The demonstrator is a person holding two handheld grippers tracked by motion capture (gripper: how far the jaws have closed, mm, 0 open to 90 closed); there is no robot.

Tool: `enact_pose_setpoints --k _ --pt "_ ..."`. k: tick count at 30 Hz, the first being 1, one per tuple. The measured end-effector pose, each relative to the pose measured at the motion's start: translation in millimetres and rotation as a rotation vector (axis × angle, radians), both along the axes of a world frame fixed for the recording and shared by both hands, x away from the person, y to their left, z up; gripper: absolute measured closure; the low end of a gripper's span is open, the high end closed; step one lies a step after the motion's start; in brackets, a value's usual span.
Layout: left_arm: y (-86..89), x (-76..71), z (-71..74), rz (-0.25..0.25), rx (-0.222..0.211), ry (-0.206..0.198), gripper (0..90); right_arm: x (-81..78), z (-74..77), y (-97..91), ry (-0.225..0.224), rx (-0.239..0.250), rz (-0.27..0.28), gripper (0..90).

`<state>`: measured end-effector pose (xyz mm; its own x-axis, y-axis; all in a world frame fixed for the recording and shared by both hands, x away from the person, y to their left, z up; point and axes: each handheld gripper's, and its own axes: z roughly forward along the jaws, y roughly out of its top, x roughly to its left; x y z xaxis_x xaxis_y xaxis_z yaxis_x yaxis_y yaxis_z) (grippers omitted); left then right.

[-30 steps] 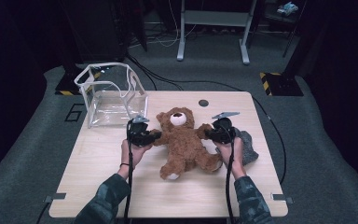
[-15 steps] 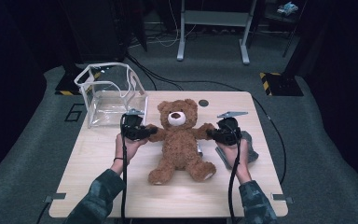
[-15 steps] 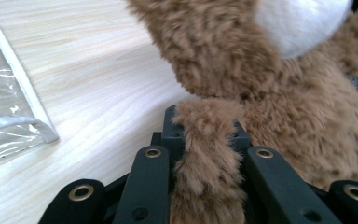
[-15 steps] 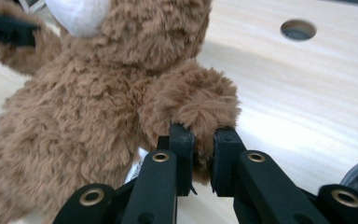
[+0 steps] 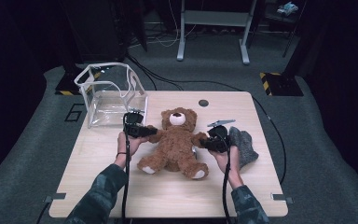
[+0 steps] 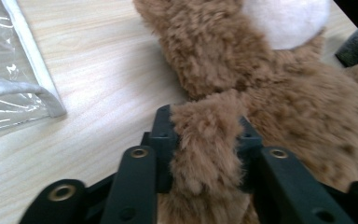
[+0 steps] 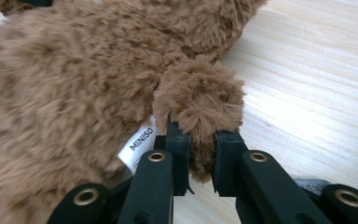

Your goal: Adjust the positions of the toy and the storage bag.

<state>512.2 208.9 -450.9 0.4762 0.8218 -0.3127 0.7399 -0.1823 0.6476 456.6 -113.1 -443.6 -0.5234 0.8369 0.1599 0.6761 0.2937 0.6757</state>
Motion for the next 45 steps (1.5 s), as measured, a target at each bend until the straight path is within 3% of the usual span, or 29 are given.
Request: enact_pose_setpoints --k 1,3,6,8,13,16,19,23,24,30,34,40,45 --pt "0.2 0.0 0.3 0.006 0.003 0.003 60.7 1.3 -2.3 -1.2 -0.018 -0.001 0.02 76.6" --pt "2.7 -0.3 3.3 0.032 0.014 -0.003 51.2 0.4 -2.8 -2.6 -0.02 0.003 0.001 70.3" --pt "8.6 -1.3 12.8 0.059 0.022 -0.009 36.0 -2.0 -0.5 -7.5 -0.043 0.008 -0.014 49.9" --pt "10.2 -2.8 19.6 0.068 0.031 -0.033 30.8 -4.6 1.4 -11.2 -0.064 0.015 -0.025 36.4" --pt "1.5 -8.3 41.6 0.075 0.031 -0.054 18.1 -20.7 4.6 -20.7 -0.102 0.018 -0.052 17.9" --pt "-12.3 -11.3 55.9 0.06 0.041 -0.081 15.3 -34.5 0.7 -30.7 -0.127 0.023 -0.069 14.8" --pt "-27.2 -12.2 65.4 0.041 0.053 -0.093 13.0 -52.4 -9.3 -41.2 -0.141 -0.003 -0.098 9.0" --pt "-47.9 -11.2 70.4 0.019 0.073 -0.1 10.3 -70.3 -21.4 -55.1 -0.145 -0.024 -0.142 2.5" --pt "-51.9 -11.1 70.9 0.016 0.08 -0.1 9.6 -75.2 -24.9 -59.9 -0.159 -0.049 -0.155 0.7" --pt "-79.8 -9.4 71.5 -0.005 0.109 -0.096 8.7 -95.4 -42.2 -84.7 -0.16 -0.045 -0.233 0.0" --pt "-98.9 -10.1 73.4 -0.023 0.122 -0.105 8.7 -102.7 -56.4 -100.4 -0.132 -0.043 -0.278 0.0" --pt "-123.4 -8.2 70.3 -0.028 0.153 -0.086 8.7 -106.4 -68.4 -116.7 -0.11 -0.047 -0.321 0.0" --pt "-134.1 -1.3 55.5 -0.019 0.17 -0.022 5.7 -106.0 -75.1 -129.1 -0.098 -0.057 -0.354 0.0"
